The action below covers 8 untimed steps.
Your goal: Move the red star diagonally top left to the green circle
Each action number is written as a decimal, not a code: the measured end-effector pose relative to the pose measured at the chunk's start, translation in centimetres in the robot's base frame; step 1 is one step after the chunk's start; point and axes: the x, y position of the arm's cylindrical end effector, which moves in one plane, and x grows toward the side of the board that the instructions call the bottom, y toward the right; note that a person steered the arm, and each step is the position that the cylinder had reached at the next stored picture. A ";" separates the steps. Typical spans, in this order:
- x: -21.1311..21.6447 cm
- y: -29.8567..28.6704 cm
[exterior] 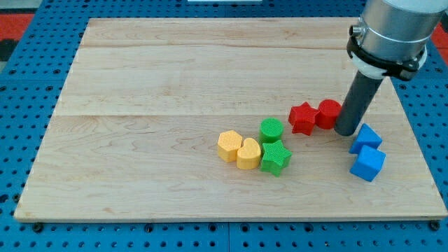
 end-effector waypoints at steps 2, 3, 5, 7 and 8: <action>-1.1 -0.4; -1.4 -0.4; -0.7 -3.2; -3.1 -14.5; -5.0 -21.4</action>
